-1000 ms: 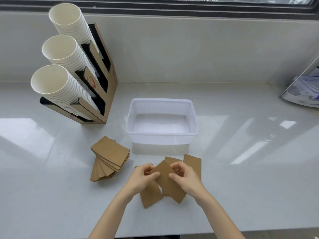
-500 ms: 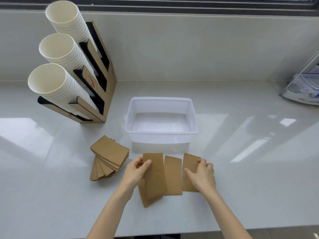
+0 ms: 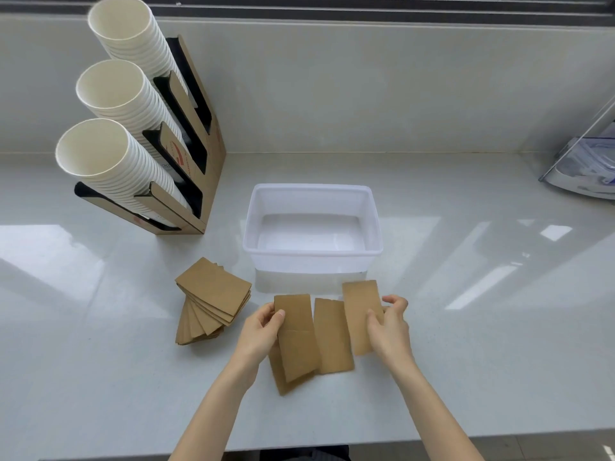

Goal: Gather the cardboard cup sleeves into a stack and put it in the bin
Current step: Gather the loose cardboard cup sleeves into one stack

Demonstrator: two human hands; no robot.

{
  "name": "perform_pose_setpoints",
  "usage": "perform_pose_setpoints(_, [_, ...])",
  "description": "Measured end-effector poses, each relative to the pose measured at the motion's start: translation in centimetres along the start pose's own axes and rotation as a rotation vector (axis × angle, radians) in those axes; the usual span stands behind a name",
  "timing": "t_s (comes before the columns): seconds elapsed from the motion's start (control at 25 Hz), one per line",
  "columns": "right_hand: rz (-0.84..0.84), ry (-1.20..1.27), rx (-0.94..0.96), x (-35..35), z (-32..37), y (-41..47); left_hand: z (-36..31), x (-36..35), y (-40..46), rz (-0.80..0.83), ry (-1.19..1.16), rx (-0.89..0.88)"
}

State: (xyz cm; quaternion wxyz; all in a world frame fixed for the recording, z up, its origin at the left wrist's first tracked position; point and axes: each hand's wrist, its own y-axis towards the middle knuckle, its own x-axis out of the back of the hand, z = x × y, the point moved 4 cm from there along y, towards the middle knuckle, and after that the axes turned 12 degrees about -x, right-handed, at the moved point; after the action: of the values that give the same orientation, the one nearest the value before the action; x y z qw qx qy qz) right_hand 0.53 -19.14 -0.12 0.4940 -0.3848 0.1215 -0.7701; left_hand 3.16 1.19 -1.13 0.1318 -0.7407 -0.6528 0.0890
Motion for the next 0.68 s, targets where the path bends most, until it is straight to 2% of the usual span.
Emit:
perform_pose_setpoints(0.12, [0.173, 0.187, 0.045, -0.5, 1.1, -1.6, -0.2, -0.2, -0.2, 0.0, -0.043, -0.005])
perform_pose_setpoints(0.24, [0.272, 0.213, 0.061, -2.0, 1.2, -2.7, -0.5, -0.6, -0.3, 0.007, -0.066, -0.017])
perform_pose_setpoints(0.68, [0.257, 0.087, 0.129, -4.9, 1.5, -4.0, -1.7, -0.5, -1.4, 0.03, -0.113, -0.08])
